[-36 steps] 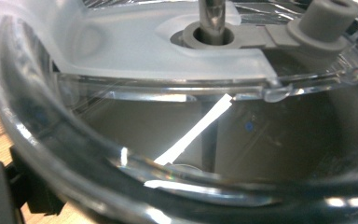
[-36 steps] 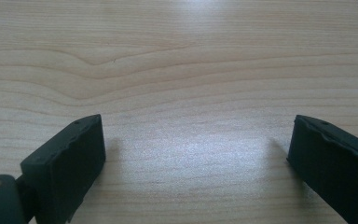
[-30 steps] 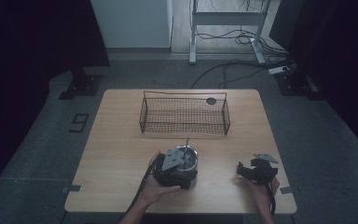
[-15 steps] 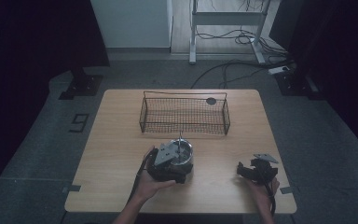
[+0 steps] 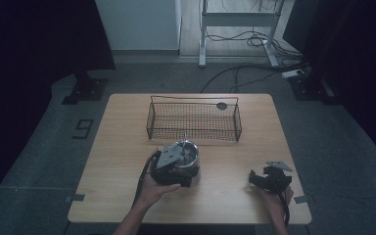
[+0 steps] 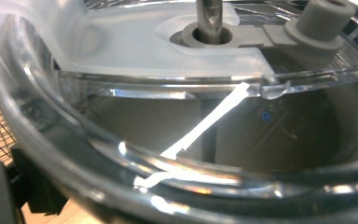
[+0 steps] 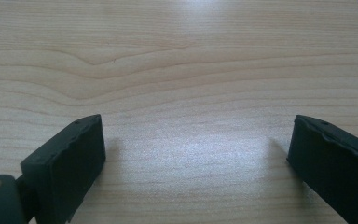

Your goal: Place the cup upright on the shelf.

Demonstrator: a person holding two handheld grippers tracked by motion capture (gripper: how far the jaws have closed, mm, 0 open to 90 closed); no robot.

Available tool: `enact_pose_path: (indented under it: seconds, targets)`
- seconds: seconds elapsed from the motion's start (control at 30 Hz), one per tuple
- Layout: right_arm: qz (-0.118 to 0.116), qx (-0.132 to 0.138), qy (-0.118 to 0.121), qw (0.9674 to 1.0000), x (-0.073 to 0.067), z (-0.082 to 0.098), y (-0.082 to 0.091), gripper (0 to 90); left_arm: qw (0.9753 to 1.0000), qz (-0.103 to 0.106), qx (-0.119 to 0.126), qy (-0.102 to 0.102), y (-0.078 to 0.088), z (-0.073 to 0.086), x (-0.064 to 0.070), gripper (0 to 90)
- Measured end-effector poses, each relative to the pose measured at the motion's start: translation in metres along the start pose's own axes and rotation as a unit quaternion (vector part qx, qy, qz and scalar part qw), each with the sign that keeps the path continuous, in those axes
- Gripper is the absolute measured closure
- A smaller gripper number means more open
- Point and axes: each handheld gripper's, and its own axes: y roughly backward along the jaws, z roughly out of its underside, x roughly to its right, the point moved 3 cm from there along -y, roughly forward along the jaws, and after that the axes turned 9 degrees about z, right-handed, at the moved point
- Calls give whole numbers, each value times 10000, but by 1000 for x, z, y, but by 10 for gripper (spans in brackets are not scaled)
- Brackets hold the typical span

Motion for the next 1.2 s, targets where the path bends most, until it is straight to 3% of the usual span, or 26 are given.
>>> enact_pose_path:
  seconds: [1.2]
  targets:
    - [7, 14, 1, 10000, 0, 0, 0, 40, 9997, -189, 84, 122, -1, -22, -28, 41]
